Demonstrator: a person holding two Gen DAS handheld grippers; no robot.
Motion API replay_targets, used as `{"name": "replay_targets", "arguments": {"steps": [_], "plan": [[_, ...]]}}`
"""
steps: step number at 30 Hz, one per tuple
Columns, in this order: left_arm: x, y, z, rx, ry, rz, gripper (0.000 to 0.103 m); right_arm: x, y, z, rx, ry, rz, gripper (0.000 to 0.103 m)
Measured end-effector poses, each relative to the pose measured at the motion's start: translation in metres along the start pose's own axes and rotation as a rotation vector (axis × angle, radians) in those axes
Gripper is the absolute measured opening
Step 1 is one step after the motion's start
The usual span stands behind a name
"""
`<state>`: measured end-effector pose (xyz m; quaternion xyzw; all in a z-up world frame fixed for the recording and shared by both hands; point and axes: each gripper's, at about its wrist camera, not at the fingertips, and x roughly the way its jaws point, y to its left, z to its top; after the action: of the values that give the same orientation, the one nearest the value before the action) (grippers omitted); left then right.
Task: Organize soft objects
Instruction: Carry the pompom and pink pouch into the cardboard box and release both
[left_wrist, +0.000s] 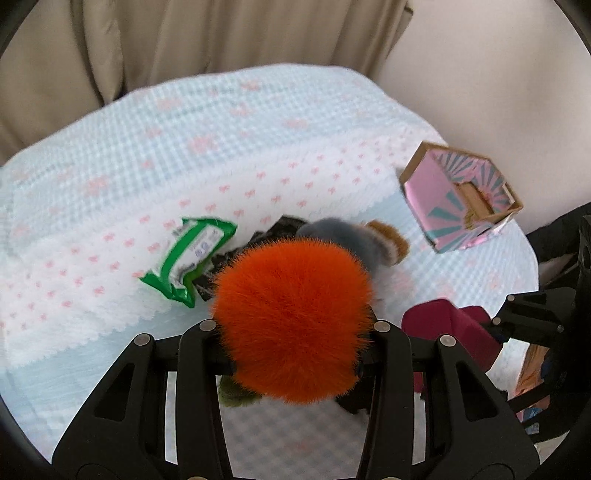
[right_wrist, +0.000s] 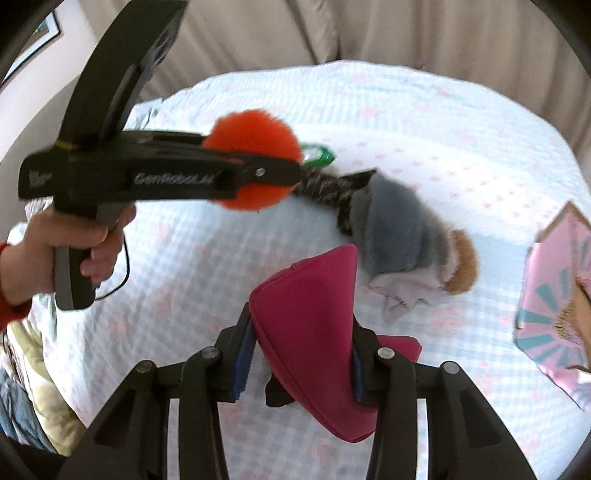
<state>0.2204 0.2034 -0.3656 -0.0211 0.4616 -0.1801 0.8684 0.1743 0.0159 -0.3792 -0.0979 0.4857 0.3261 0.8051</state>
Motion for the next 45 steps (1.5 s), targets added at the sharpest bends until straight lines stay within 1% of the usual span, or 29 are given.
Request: {"name": "replay_targets", "arguments": {"steps": [2,7,9,15,19,24,28,32,34,37,42,45], "plan": [[-0.016,-0.008,0.007,0.003,-0.016,0.017,0.038,-0.017,0.000,0.004,0.019,-0.022,-0.022,0.039],[-0.058,-0.026,0.026,-0.011,-0.055,0.019,0.038,-0.063,0.003,0.016,0.085,-0.086,-0.079,0.039],[-0.072,-0.035,0.032,-0.012,-0.068,0.020,0.038,-0.074,0.004,0.017,0.114,-0.107,-0.093,0.039],[-0.109,-0.072,0.062,-0.004,-0.117,0.019,0.038,-0.119,-0.007,0.028,0.177,-0.168,-0.140,0.039],[-0.125,-0.103,0.083,-0.010,-0.146,0.026,0.038,-0.151,-0.026,0.032,0.211,-0.213,-0.170,0.039],[-0.129,-0.149,0.105,-0.017,-0.174,0.043,0.038,-0.193,-0.063,0.032,0.239,-0.252,-0.196,0.039],[-0.119,-0.192,0.126,-0.027,-0.186,0.058,0.038,-0.222,-0.097,0.025,0.242,-0.264,-0.204,0.039],[-0.089,-0.243,0.147,-0.025,-0.181,0.060,0.038,-0.242,-0.144,0.016,0.230,-0.272,-0.216,0.039],[-0.073,-0.263,0.153,-0.028,-0.174,0.059,0.038,-0.251,-0.172,0.010,0.235,-0.265,-0.221,0.039],[-0.044,-0.295,0.165,-0.039,-0.156,0.056,0.038,-0.257,-0.211,0.001,0.244,-0.244,-0.226,0.039],[0.008,-0.334,0.183,-0.062,-0.116,0.054,0.038,-0.258,-0.274,-0.014,0.273,-0.198,-0.226,0.039],[0.044,-0.352,0.192,-0.056,-0.079,0.055,0.038,-0.246,-0.308,-0.017,0.302,-0.157,-0.222,0.039]]}}
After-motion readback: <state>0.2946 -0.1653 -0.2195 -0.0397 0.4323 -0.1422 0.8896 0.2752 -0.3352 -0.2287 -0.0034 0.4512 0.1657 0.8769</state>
